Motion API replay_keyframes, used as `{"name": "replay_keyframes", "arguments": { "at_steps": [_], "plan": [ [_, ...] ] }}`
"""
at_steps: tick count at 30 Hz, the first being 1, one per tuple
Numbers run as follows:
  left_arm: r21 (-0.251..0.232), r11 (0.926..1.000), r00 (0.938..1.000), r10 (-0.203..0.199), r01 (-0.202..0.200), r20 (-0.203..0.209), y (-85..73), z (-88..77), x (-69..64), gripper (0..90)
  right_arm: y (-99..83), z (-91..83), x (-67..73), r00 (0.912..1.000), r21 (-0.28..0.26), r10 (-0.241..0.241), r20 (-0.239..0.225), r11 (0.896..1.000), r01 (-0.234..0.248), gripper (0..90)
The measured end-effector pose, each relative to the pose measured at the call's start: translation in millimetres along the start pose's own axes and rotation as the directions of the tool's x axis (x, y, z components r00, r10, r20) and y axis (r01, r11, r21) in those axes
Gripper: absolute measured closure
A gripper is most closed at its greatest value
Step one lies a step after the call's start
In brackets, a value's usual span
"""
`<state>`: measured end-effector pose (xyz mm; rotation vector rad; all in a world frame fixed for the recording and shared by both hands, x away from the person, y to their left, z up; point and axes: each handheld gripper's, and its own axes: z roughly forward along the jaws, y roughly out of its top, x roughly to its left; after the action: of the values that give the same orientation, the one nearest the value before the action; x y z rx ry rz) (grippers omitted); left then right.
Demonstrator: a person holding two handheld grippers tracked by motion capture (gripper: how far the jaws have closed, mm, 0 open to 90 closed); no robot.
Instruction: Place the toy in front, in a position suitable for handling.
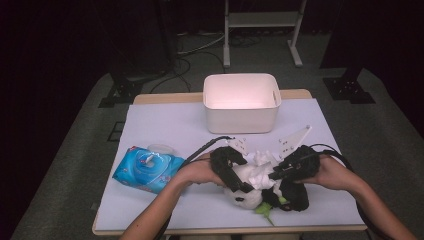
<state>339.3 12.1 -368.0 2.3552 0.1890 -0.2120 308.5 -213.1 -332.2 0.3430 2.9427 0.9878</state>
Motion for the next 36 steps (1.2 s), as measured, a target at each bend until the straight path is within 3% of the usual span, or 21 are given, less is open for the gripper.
{"name": "replay_keyframes", "arguments": {
  "at_steps": [6,11,13,16,21,24,26,30,32,36],
  "plan": [
    [0.005,1.0000,0.9999,-0.004,0.004,0.012,-0.1,7.1,0.6,3.2,-3.3,1.0,2.8,1.0000,-0.019,0.000,-0.007,1.000,0.000,82.8],
    [-0.037,0.9987,0.9994,0.034,-0.034,-0.008,0.5,-0.5,1.4,26.5,-1.9,-6.3,-0.8,1.0000,-0.035,-0.006,0.006,0.999,0.006,82.7],
    [-0.043,0.9981,0.9990,0.044,-0.044,-0.010,3.2,-4.8,3.6,29.8,1.0,-12.4,-4.6,0.9997,-0.049,-0.015,0.017,0.999,0.016,82.8],
    [-0.042,0.9947,0.9948,0.092,-0.094,-0.043,13.0,-13.0,6.0,31.4,7.6,-20.7,-10.6,0.9994,-0.057,-0.021,0.028,0.998,0.022,82.8],
    [-0.028,0.9858,0.9794,0.161,-0.166,-0.122,28.5,-26.6,12.4,31.6,22.9,-36.0,-23.2,0.9972,-0.053,-0.022,0.071,0.998,0.025,82.7],
    [-0.020,0.9840,0.9736,0.172,-0.177,-0.150,31.3,-30.9,18.3,31.2,27.9,-39.1,-30.3,0.9964,-0.043,-0.016,0.084,0.999,0.019,82.6],
    [-0.029,0.9870,0.9784,0.152,-0.158,-0.140,27.6,-28.5,20.7,29.9,28.8,-36.2,-32.8,0.9968,-0.033,-0.008,0.080,0.999,0.010,82.6],
    [0.005,0.9980,0.9930,0.063,-0.063,-0.100,14.1,-15.8,25.4,17.4,23.7,-20.5,-32.5,0.9975,-0.004,-0.001,0.070,1.000,0.001,82.6],
    [0.016,0.9984,0.9953,0.056,-0.055,-0.079,4.9,-12.0,25.1,12.7,21.4,-11.8,-30.8,0.9986,0.006,-0.002,0.053,1.000,0.001,82.6],
    [-0.029,0.9988,0.9978,0.038,-0.040,-0.054,-9.9,-19.1,24.4,10.1,21.4,-4.9,-21.0,0.9992,-0.005,-0.010,0.039,1.000,0.010,82.6]
  ]
}}
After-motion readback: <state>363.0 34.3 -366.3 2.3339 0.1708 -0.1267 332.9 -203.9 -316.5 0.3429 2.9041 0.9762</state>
